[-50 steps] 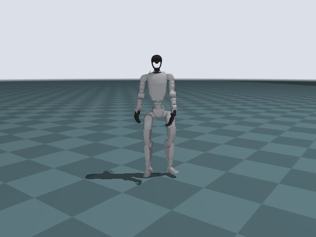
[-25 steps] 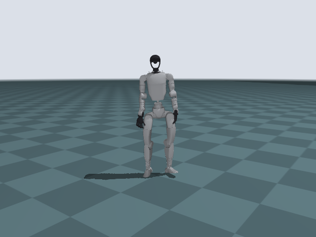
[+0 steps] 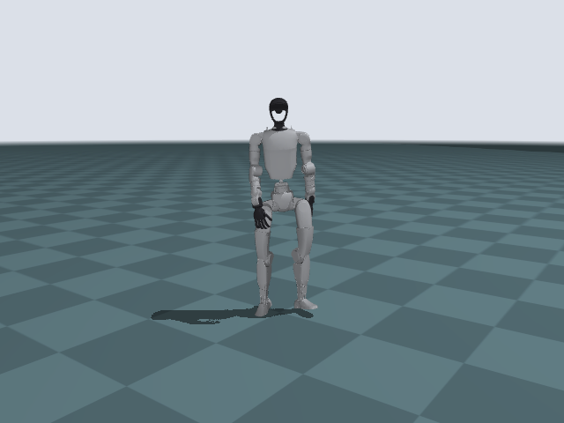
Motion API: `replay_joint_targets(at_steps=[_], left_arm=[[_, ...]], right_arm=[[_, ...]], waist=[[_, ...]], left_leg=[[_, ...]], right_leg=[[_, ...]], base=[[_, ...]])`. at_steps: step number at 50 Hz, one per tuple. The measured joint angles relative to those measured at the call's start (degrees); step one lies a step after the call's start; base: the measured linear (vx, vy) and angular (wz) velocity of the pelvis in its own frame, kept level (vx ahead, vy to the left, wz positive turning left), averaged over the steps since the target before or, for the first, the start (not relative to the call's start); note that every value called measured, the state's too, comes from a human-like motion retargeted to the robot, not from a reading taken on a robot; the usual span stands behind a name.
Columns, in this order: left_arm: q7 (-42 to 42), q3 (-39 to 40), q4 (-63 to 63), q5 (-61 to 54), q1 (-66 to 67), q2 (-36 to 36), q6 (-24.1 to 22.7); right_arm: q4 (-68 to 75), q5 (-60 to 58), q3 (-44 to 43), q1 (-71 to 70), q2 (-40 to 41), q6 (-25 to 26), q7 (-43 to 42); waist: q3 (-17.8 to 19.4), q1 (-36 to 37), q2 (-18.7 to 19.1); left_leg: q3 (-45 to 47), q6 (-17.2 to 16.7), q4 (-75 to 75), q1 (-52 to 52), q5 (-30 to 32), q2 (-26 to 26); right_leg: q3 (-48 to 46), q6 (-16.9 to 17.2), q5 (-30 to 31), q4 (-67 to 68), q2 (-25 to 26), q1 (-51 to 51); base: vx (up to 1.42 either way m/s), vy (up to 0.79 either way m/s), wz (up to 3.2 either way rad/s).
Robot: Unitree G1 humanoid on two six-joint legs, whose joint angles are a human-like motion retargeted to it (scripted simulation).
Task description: In place motions
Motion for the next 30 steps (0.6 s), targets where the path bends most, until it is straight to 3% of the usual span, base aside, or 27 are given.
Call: replay_joint_targets(at_steps=[5,8,11,15,20,22,25,30], left_arm=[[-7.25,-5.95,-6.73,0.79,-17.15,-0.52,-0.09],[-16.57,-8.28,-14.45,0.48,-24.73,-2.76,-2.17],[-23.37,-10.8,-23.52,-0.41,-29.49,-4.53,-4.96],[-22.17,-15.35,-35.15,0.4,-30.71,-3.43,-9.57],[-15.28,-18.95,-40.62,5.63,-26.86,0.84,-13.86],[-13.05,-19.97,-38.22,7.92,-24.47,1.88,-14.38],[-9.69,-20.99,-29.32,10.8,-20.83,2.79,-13.07],[-6.06,-15.36,-5.18,17.41,-15.4,2.06,-3.43]], right_arm=[[26.59,0.51,-11.33,5.94,-3.69,14.38,0.76],[26.59,4.71,-15.52,15.03,-7.24,19.32,2.84],[26.59,5.34,-20.25,21.66,-9.43,15.96,-1.18],[26.59,4.85,-21.48,25.64,-11.48,13.32,-5.14],[26.59,8.83,-14.6,22.32,-11.33,21.48,-4.33],[26.59,9.06,-10.63,17.97,-9.65,22.39,-4.02],[26.59,4.75,-5.22,9.2,-5.91,18.86,-3.72],[13.4,-2.9,3.11,-3.5,0.6,11.62,1.51]], waist=[[0.53,0.35,-1.09],[0.84,1.35,-1.58],[0.66,1.49,-2.0],[0.51,1.1,-1.72],[0.5,1.88,-0.5],[0.41,2.45,-0.19],[0.06,2.41,0.18],[0.5,1.51,0.6]], left_leg=[[-3.28,0.7,0.77,-1.06,0.5,-0.81],[-4.71,1.05,1.08,-1.81,0.64,-1.31],[-5.9,1.25,1.36,-2.62,0.69,-1.73],[-6.05,1.33,1.34,-2.75,0.6,-1.85],[-4.57,1.33,0.96,-1.37,0.1,-1.55],[-3.74,1.26,0.74,-0.67,-0.04,-1.37],[-2.38,1.12,0.26,0.35,-0.12,-1.1],[-0.57,0.74,-0.11,1.87,-0.25,-0.65]], right_leg=[[-4.11,0.5,-0.67,-0.37,-0.77,2.53],[-5.5,0.82,-1.02,-0.47,-1.19,3.27],[-6.14,1.07,-1.28,-0.44,-1.58,3.37],[-5.71,1.06,-1.39,-0.29,-1.63,3.12],[-3.25,0.64,-1.1,0.13,-1.14,2.41],[-2.17,0.45,-0.94,0.35,-0.96,2.07],[-1.21,0.23,-0.68,0.53,-0.69,1.67],[0.45,-0.21,-0.36,0.58,-0.14,1.48]], base=[[0.05,0.02,0.67],[0.06,0.0,0.42],[0.03,-0.02,0.15],[0.0,0.01,-0.07],[0.01,0.06,-0.43],[0.01,0.05,-0.45],[0.0,0.03,-0.3],[-0.06,0.0,-0.3]])
